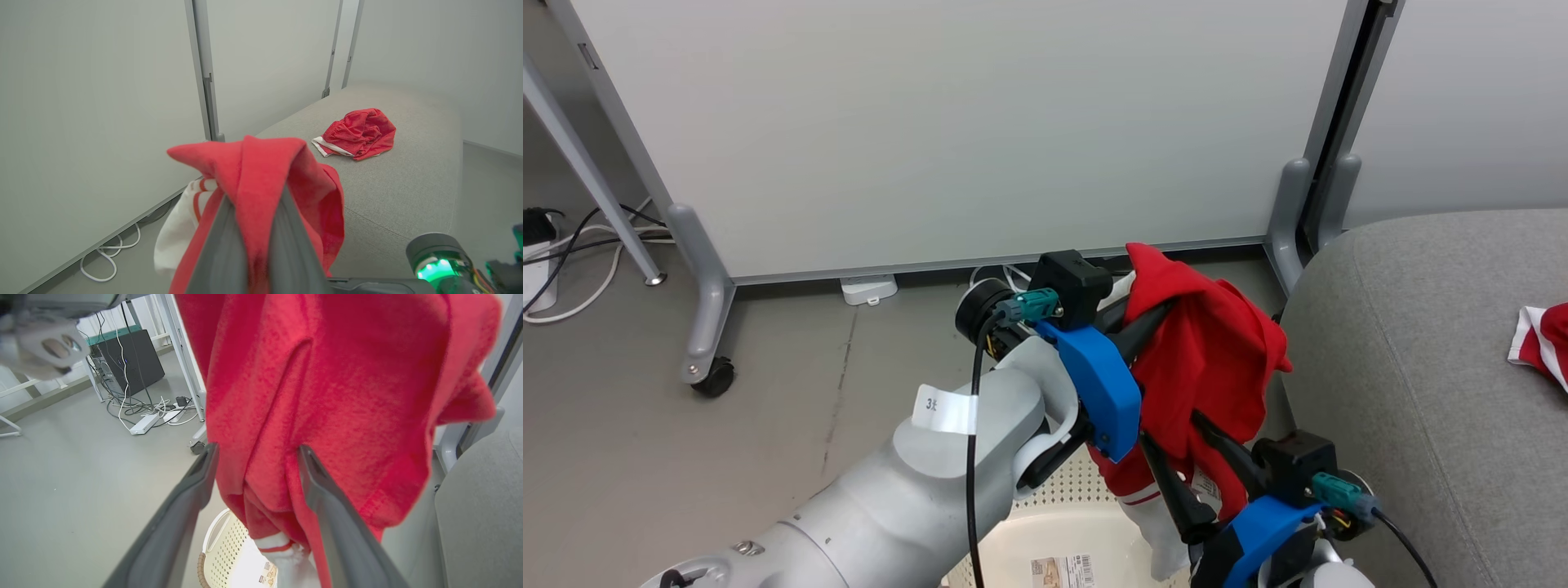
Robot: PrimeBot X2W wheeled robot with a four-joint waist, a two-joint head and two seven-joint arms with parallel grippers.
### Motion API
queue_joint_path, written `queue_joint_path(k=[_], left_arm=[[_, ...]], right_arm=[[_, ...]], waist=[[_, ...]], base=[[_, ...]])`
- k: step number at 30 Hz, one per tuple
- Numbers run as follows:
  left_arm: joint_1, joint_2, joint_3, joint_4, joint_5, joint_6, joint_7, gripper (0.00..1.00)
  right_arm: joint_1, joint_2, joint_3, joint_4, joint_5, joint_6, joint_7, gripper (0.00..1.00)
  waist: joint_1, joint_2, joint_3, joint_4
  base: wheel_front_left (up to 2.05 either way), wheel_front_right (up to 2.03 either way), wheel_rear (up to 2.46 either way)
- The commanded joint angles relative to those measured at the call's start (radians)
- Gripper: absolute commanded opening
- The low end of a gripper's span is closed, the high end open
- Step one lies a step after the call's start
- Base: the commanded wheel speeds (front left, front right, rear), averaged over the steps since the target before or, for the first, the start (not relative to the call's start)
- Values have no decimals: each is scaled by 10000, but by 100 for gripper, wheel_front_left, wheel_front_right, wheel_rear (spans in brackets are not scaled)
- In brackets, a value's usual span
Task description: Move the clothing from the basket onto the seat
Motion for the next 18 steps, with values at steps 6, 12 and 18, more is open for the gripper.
queue_joint_path(k=[6, 12, 18], left_arm=[[106, -2, -23, -139, 123, -9, 98, 0], [176, -2, -25, -265, 164, -9, 208, 0], [174, -2, -25, -342, 203, -9, 269, 0]], right_arm=[[-704, -10, 50, 730, 157, 1, 187, 100], [-1383, -10, 112, 1529, 60, 1, 184, 100], [-2097, -10, 382, 2354, 249, 1, 65, 100]], waist=[[0, 0, 44, 63], [0, 0, 61, 110], [0, 0, 83, 180]], base=[[0, 0, 0], [0, 0, 0], [0, 0, 0]])
